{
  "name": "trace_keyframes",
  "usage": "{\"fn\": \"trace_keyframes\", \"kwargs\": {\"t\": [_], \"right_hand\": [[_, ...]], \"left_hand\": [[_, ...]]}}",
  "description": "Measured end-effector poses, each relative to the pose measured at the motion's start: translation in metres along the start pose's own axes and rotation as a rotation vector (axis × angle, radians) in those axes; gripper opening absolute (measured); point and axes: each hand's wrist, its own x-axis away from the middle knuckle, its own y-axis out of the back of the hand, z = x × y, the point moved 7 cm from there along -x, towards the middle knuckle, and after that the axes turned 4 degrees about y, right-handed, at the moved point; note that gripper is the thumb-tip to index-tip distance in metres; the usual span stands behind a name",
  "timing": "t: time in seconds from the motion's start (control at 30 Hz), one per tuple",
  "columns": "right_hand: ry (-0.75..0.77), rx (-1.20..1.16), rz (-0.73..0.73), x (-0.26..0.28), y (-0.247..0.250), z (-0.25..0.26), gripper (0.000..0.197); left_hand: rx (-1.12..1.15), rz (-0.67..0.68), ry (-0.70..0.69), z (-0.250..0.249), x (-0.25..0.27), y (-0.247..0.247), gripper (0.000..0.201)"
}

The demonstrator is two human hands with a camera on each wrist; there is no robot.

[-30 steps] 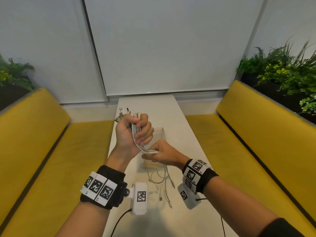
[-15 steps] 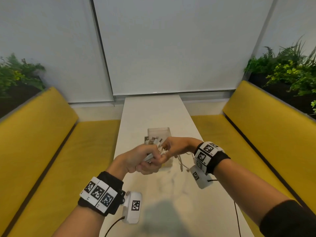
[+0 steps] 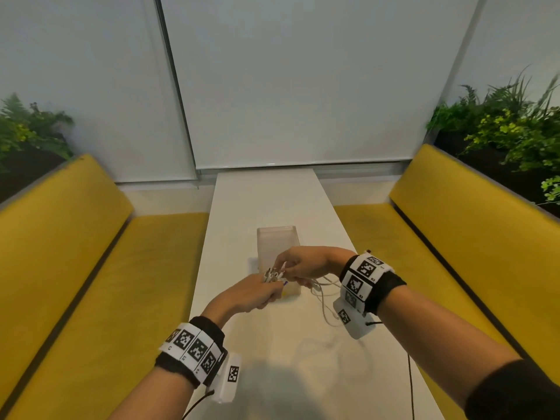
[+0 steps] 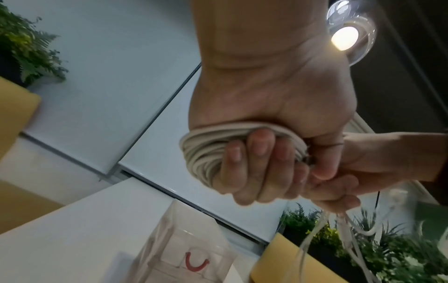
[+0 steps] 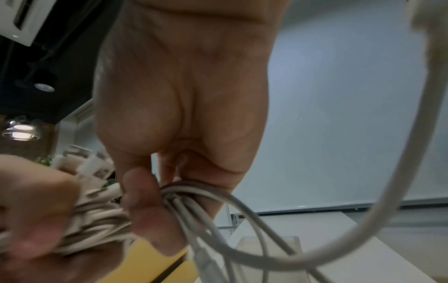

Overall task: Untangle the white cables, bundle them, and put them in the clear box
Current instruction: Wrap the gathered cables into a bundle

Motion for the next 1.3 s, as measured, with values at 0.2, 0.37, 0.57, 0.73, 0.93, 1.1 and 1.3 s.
{"fn": "trace_keyframes", "kwargs": {"t": [0.2,0.37,0.57,0.73,0.93,1.1,1.3], "right_hand": [[0.027,-0.269,-0.073,0.006,0.004,0.003,0.019],[0.162,-0.509,-0.086,0.009,-0.005,0.008,0.04],[0.274,-0.788,-0.183,0.006,-0.009,0.021,0.032],[0.3,-0.775,-0.242,0.01,-0.01,0.029,0.03],[0.319,-0.65,-0.324,0.009,-0.019,0.037,0.024],[0.34,-0.713,-0.32,0.013,-0.025,0.037,0.031],[0.367,-0.773,-0.311,0.016,-0.033,0.041,0.028]], "left_hand": [[-0.089,-0.333,-0.157,-0.01,-0.006,0.018,0.024],[0.256,-0.417,-0.203,-0.009,-0.012,0.039,0.035],[0.565,-0.437,-0.288,-0.017,-0.01,0.048,0.015],[0.691,-0.347,-0.41,-0.023,-0.011,0.051,0.037],[0.778,-0.36,-0.374,-0.022,-0.012,0.058,0.04],[0.642,-0.363,-0.435,-0.029,-0.001,0.062,0.031],[0.647,-0.283,-0.472,-0.039,0.005,0.065,0.032]]}}
